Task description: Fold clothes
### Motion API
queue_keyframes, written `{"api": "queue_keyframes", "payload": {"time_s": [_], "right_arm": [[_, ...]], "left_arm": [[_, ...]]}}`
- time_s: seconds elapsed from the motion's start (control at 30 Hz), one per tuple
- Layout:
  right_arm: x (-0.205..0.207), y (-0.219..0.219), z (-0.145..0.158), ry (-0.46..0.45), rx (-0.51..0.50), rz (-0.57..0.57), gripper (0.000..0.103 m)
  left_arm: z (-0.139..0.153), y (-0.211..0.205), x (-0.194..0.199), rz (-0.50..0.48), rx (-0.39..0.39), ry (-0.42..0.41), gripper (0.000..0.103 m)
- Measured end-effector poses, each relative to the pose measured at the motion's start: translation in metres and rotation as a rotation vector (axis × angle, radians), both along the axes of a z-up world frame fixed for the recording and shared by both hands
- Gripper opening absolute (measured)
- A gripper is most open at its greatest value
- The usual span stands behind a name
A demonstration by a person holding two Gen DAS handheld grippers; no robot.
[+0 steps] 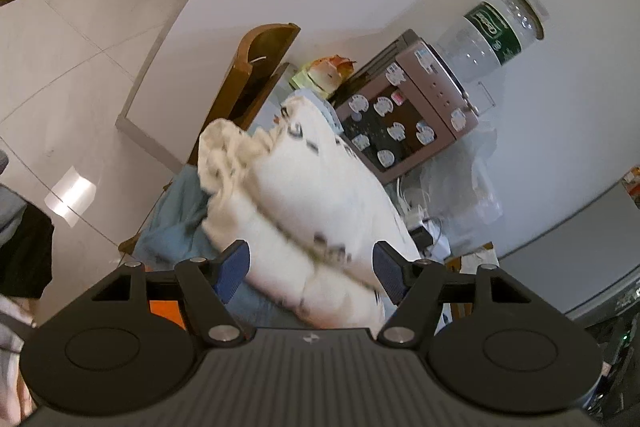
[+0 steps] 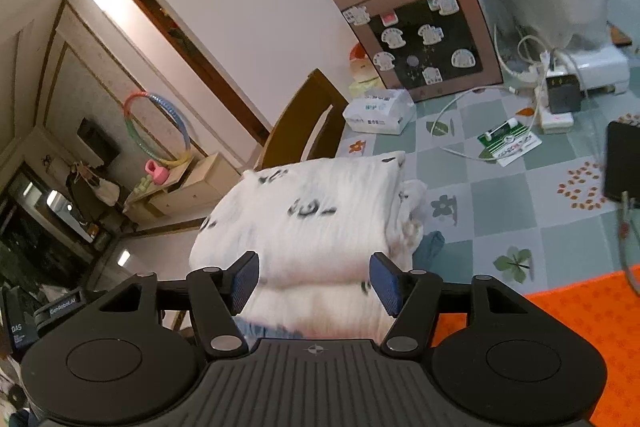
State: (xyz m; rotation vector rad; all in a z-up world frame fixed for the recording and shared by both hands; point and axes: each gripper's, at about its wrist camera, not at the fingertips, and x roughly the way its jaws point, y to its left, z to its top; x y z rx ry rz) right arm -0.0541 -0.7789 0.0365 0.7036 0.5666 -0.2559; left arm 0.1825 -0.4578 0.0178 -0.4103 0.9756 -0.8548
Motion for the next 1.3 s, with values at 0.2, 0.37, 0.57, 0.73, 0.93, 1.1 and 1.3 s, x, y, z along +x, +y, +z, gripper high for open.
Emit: {"api": "queue_keyframes", "payload": {"time_s": [0.2, 0.37, 0.57, 0.73, 0.93, 1.1, 1.3], "right_arm": [[-0.032, 0.033, 0.014, 0.022, -0.089, 0.035, 0.069], [-0.058, 0.064, 0.021, 0.039, -0.177, 0.057, 0.072], [-0.081, 0.097, 0.022, 0.055, -0.252, 0.071, 0.079], [-0.094, 0.114, 0.02, 0.056, -0.272, 0.065, 0.082], [-0.103, 0.12, 0.013, 0.065, -0.26, 0.052, 0.084], [-0.108, 0.122, 0.008, 0.076, -0.26, 0.045, 0.085], [-0.11, 0.125, 0.005, 0.083, -0.269, 0.035, 0.086]], "left_arm": [[0.002, 0.021, -0.043, -0.016, 0.035, -0.035, 0.076], [0.005, 0.03, -0.081, -0.045, 0.085, -0.079, 0.08], [0.005, 0.033, -0.124, -0.082, 0.166, -0.15, 0.086], [0.003, 0.03, -0.153, -0.115, 0.215, -0.195, 0.088], [-0.001, 0.021, -0.171, -0.143, 0.243, -0.209, 0.091], [-0.001, 0.015, -0.178, -0.157, 0.257, -0.223, 0.091], [0.002, 0.008, -0.183, -0.162, 0.271, -0.246, 0.092]]}}
